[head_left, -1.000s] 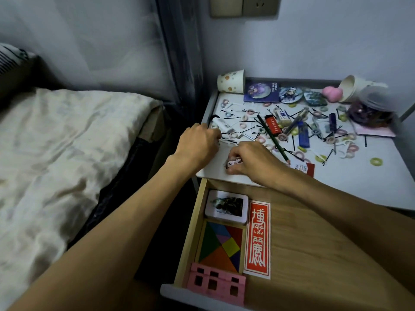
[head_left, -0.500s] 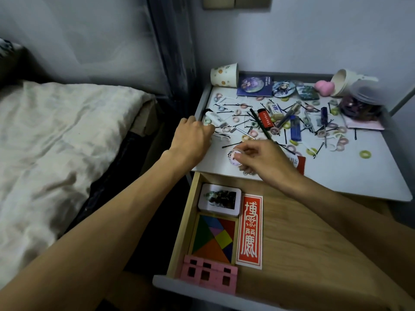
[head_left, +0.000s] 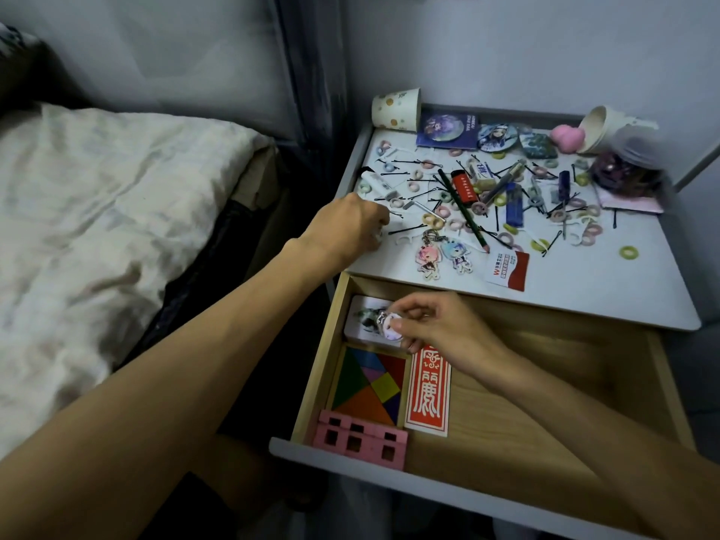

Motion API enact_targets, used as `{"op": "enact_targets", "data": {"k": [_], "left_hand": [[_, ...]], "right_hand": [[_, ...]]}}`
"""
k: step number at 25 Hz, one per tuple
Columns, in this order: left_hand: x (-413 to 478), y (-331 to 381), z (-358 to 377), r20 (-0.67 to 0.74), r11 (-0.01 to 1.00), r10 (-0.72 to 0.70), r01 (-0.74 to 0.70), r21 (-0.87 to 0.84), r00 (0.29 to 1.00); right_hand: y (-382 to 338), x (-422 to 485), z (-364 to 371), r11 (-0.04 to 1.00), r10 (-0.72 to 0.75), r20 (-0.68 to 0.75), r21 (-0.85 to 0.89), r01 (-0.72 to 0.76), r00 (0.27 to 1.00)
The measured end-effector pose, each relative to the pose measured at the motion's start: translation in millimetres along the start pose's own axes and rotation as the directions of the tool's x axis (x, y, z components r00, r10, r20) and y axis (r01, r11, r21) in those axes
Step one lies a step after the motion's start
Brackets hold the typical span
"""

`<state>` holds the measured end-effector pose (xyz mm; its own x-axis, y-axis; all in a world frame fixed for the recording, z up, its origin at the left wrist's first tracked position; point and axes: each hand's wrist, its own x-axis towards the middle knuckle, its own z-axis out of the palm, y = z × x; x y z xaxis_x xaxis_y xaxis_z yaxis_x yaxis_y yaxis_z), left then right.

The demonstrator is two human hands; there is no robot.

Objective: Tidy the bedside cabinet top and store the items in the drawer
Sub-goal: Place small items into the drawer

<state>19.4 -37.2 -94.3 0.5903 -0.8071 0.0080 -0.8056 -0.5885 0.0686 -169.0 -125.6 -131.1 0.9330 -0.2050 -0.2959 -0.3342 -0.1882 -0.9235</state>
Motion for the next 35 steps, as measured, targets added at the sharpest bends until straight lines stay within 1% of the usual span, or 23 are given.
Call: {"op": "enact_targets", "data": {"k": [2, 5, 7, 10, 12, 15, 18, 22, 26, 28, 29, 30, 31, 33, 34, 35], "left_hand": [[1.7, -1.8, -3.1, 0.05, 0.999, -0.004, 0.006, -0.036, 0.999], [-1.9, 3.9, -11.2, 0.051, 0.997, -0.009, 0.012, -0.072, 0.999], [-12.9, 9.8, -17.8, 0.031, 0.996, -0.015, 0.018, -0.093, 0.999], [-39.9, 14.3, -24.6, -0.04, 0.992, -0.037, 0.031, -0.122, 0.999], [-59.1, 13.5, -24.2, -0.022, 0.989, -0.065, 0.061, -0.138, 0.998], [-73.2, 10.7, -18.2, 0.03, 0.975, -0.1, 0.104, -0.195, 0.995], [-72.6, 9.6, -14.6, 0.062, 0.964, -0.094, 0.107, -0.244, 0.994], [-69.4, 7.5, -11.3, 0.062, 0.959, -0.085, 0.099, -0.267, 0.994], [-70.1, 5.1, -7.7, 0.08, 0.961, -0.082, 0.1, -0.259, 0.993], [-71.0, 6.8, -8.9, 0.093, 0.951, -0.069, 0.094, -0.295, 0.993], [-71.7, 8.7, -10.5, 0.094, 0.943, -0.051, 0.079, -0.323, 0.994], [-72.7, 11.4, -12.2, 0.091, 0.936, -0.031, 0.061, -0.346, 0.995], [-74.2, 14.2, -13.6, 0.085, 0.933, -0.013, 0.043, -0.358, 0.996], [-75.9, 20.1, -13.6, 0.091, 0.933, 0.024, 0.011, -0.36, 0.996], [-75.9, 24.4, -12.3, 0.102, 0.934, 0.049, -0.009, -0.357, 0.994], [-75.5, 29.2, -9.9, 0.117, 0.937, 0.082, -0.036, -0.348, 0.99]], "right_hand": [[1.3, -0.1, 1.5, 0.999, 0.032, 0.019, -0.023, -0.032, 0.999], [13.3, -3.5, 16.2, 0.989, 0.075, 0.117, -0.132, -0.06, 0.99], [27.3, -7.2, 33.9, 0.981, 0.065, 0.19, -0.19, -0.028, 0.98], [42.6, -9.0, 59.3, 0.951, 0.031, 0.257, -0.305, 0.051, 0.966], [45.9, -8.4, 73.3, 0.93, -0.003, 0.295, -0.35, 0.111, 0.955], [46.7, -6.0, 86.7, 0.911, -0.028, 0.315, -0.382, 0.153, 0.949], [46.7, -3.3, 92.1, 0.871, -0.056, 0.285, -0.454, 0.186, 0.957], [44.5, -6.3, 94.8, 0.876, -0.075, 0.276, -0.44, 0.195, 0.958], [45.4, -7.1, 95.4, 0.85, -0.07, 0.288, -0.484, 0.208, 0.955], [43.2, -8.1, 93.6, 0.82, -0.052, 0.29, -0.533, 0.206, 0.956], [42.0, -8.9, 89.6, 0.819, -0.034, 0.264, -0.545, 0.178, 0.964], [38.6, -9.9, 82.6, 0.846, -0.01, 0.217, -0.518, 0.124, 0.976], [33.8, -10.8, 72.3, 0.89, 0.015, 0.155, -0.452, 0.058, 0.988], [23.5, -12.5, 44.4, 0.967, 0.067, -0.002, -0.247, -0.065, 0.998], [18.9, -14.2, 28.7, 0.986, 0.082, -0.087, -0.138, -0.094, 0.993], [14.1, -16.2, 15.5, 0.995, 0.078, -0.152, -0.042, -0.085, 0.985]]}}
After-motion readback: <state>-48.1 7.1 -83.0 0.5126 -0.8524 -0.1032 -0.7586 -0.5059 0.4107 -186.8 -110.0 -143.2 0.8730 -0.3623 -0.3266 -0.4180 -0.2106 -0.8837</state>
